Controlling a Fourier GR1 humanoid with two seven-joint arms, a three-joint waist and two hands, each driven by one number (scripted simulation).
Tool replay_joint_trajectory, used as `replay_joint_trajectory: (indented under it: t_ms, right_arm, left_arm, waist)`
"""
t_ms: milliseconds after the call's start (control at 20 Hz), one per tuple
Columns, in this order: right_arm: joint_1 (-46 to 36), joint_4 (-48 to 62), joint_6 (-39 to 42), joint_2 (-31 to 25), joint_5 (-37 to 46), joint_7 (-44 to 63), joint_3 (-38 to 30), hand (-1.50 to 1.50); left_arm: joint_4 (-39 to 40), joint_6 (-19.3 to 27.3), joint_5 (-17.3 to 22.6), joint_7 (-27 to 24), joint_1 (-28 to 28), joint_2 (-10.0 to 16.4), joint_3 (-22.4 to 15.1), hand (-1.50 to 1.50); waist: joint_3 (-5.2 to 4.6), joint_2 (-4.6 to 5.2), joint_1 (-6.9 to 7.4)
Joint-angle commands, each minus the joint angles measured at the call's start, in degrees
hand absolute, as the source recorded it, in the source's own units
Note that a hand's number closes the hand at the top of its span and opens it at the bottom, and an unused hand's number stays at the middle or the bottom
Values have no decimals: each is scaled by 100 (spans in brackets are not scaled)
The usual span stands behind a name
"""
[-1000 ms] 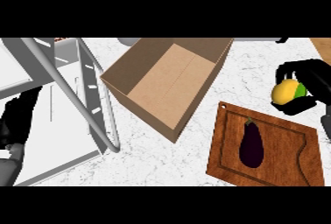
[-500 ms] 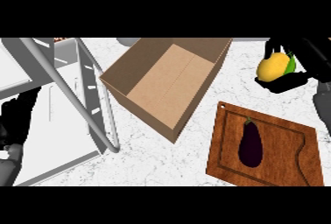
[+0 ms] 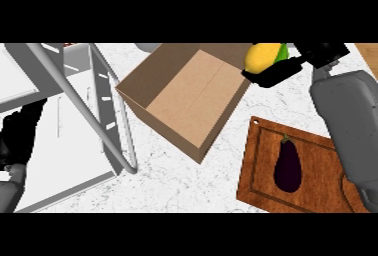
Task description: Pick the lemon from the cutting board and place it in the cardboard box
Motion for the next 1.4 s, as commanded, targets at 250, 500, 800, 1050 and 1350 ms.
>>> replay_joint_trajectory:
  t_ms: [250,500,800,1050,1350]
  right_arm:
    - [-1128,1270,-147,1034,-119,845,-136,150]
    - [-1565,2166,-630,1427,102,850,-153,150]
    - [-2056,3337,-1227,1690,512,761,-95,150]
    - [-2359,4181,-1679,1920,407,1210,-388,-150]
    - [-2494,4787,-1705,1929,-39,776,-604,-150]
  left_arm:
    - [521,-19,-296,-235,270,-32,-94,0]
    - [324,-40,-292,-223,443,7,-131,0]
    - [368,-78,-275,-166,173,-86,-186,0]
    - [389,-108,-317,-77,-77,-57,-211,0]
    - [566,-96,-306,-14,-212,-168,-219,0]
  waist:
    - [-163,114,99]
    - [-160,128,225]
    - [-164,187,304]
    - [-164,252,425]
    - [-161,248,391]
